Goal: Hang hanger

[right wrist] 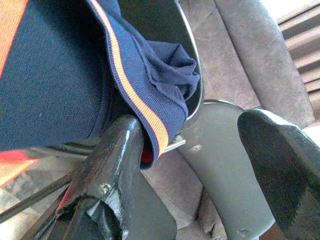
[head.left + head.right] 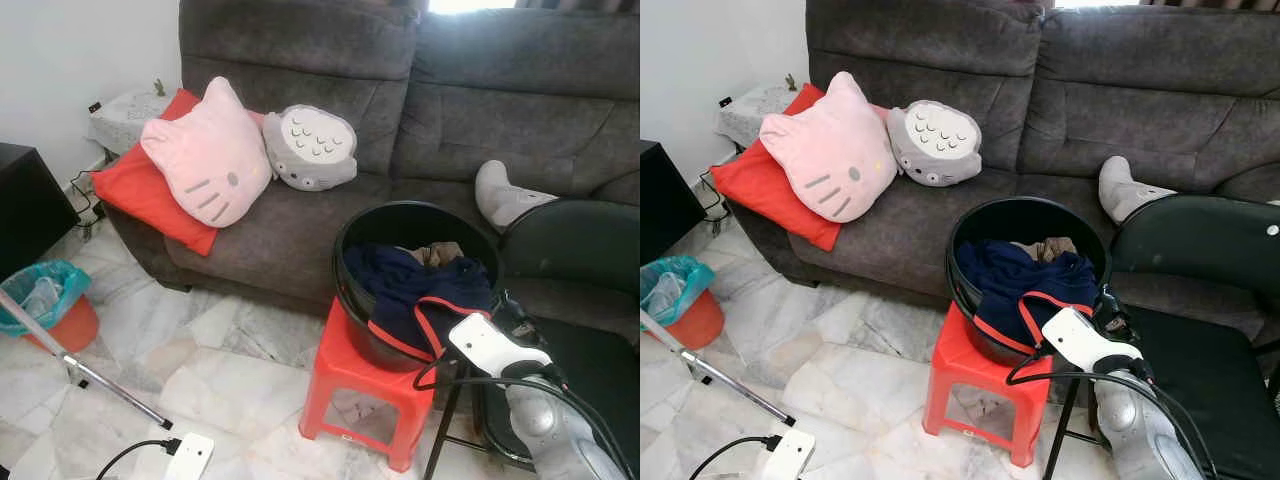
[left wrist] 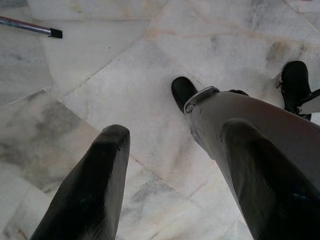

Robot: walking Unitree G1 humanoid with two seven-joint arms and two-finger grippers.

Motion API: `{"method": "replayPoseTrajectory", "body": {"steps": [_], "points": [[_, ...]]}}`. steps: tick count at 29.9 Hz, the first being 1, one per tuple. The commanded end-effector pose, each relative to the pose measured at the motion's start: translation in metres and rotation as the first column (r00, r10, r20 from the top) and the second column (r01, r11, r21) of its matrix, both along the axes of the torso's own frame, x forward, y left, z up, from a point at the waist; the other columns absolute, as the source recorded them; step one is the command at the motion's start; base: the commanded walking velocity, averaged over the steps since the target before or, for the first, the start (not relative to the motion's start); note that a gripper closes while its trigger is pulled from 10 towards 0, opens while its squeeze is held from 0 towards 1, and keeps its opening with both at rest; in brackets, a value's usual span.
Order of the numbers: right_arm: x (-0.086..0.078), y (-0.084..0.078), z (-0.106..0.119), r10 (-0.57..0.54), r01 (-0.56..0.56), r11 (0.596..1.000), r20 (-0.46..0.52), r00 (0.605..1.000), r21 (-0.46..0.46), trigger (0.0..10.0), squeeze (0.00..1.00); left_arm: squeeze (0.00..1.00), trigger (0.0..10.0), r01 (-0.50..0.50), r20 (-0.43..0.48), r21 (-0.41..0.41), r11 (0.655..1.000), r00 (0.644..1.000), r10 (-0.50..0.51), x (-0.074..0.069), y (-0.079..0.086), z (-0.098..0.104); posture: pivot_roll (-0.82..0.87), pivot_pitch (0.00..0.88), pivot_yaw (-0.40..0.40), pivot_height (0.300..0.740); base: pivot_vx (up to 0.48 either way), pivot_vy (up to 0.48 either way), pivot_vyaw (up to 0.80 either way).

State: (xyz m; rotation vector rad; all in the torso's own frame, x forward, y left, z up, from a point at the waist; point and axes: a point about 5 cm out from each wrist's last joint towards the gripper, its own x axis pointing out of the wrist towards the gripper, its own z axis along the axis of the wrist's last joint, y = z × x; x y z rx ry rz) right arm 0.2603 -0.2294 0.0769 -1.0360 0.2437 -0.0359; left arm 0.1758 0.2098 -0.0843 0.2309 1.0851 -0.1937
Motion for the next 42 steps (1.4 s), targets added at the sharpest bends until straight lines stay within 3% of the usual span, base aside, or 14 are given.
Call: {"method": "replayPoseTrajectory", "body": {"steps": [1, 16, 31, 42], "points": [[0.004, -0.002, 0.003, -0.012, 0.012, 1.000, 0.025, 1.000, 0.012, 10.0, 0.00, 0.00, 10.0, 0.020, -0.013, 0.015, 1.000, 1.000, -0.020, -0.002, 0.002, -0.001, -0.10, 0.000, 0.024, 0.740, 0.000, 0.000, 0.00], [0.021, 0.001, -0.013, -0.040, 0.039, 0.997, 0.013, 0.999, 0.073, 10.0, 0.00, 0.00, 10.0, 0.021, -0.012, 0.016, 1.000, 1.000, -0.021, -0.002, 0.002, 0.000, -0.10, 0.000, 0.031, 0.740, 0.000, 0.000, 0.00], [0.041, 0.007, 0.002, 0.011, -0.023, 0.995, 0.128, 0.992, 0.098, 10.0, 0.00, 0.00, 10.0, 0.023, -0.012, 0.017, 1.000, 1.000, -0.022, -0.002, 0.002, 0.000, -0.09, 0.000, 0.033, 0.740, 0.000, 0.000, 0.00], [0.048, 0.003, -0.007, -0.052, 0.048, 0.974, 0.013, 0.999, 0.223, 10.0, 0.00, 0.00, 10.0, 0.022, -0.013, 0.016, 1.000, 1.000, -0.022, -0.002, 0.002, -0.001, -0.09, 0.000, 0.033, 0.740, 0.000, 0.000, 0.00]]}}
